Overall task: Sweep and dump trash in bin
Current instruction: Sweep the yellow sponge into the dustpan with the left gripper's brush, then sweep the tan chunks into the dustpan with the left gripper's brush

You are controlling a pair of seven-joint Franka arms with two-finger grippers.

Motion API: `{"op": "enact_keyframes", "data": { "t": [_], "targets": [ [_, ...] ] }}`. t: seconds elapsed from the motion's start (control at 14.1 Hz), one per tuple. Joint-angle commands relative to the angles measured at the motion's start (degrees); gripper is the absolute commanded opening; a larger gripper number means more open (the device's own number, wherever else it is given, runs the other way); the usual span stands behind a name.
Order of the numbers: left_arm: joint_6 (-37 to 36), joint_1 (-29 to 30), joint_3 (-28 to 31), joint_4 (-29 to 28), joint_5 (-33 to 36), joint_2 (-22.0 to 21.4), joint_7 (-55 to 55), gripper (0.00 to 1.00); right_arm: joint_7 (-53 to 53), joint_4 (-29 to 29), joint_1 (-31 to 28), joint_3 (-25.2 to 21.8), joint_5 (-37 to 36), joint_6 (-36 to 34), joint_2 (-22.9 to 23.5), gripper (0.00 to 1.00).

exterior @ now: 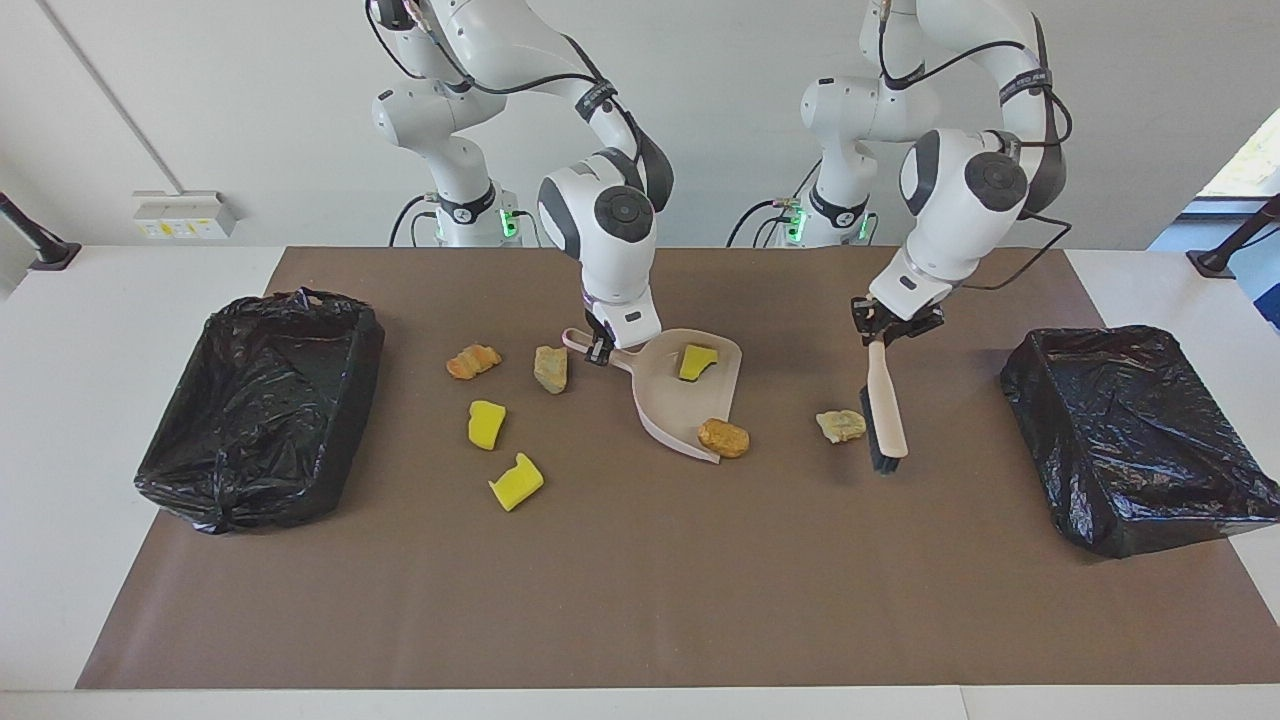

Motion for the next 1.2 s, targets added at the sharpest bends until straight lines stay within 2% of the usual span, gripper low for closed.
{"op": "enact_keyframes", "data": {
  "t": [0.0,0.21,0.5,0.64,0.85,1.13],
  "targets": [
    [3.6,-1.0,1.4,0.3,1.4,3.5,1.2,0.0,2.2,0.4,-0.1,0.2,-1.1,1.1,0.7,0.0],
    [5.3,-4.0,1.3,0.2,1.4,6.0,0.8,0.0,2.2,0.4,-0.1,0.2,-1.1,1.2,0.7,0.0],
    [3.7,-9.6,0.3,-0.5,0.8,5.3,-3.1,0.0,2.8,0.4,-0.1,0.2,-1.1,1.1,0.7,0.0],
    [1.1,-9.6,-4.6,-0.8,0.6,4.7,-5.8,0.0,3.0,0.4,-0.1,0.2,-1.1,1.2,0.7,0.0],
    [0.9,-9.6,-11.2,-0.7,-5.1,4.0,-10.5,0.0,3.0,0.4,-0.1,0.2,-1.1,1.2,0.7,0.0],
    [0.4,-9.4,-20.0,0.6,-5.4,3.9,-19.9,0.0,3.0,0.4,-0.1,0.2,-1.1,1.3,0.7,0.0]
  ]
}}
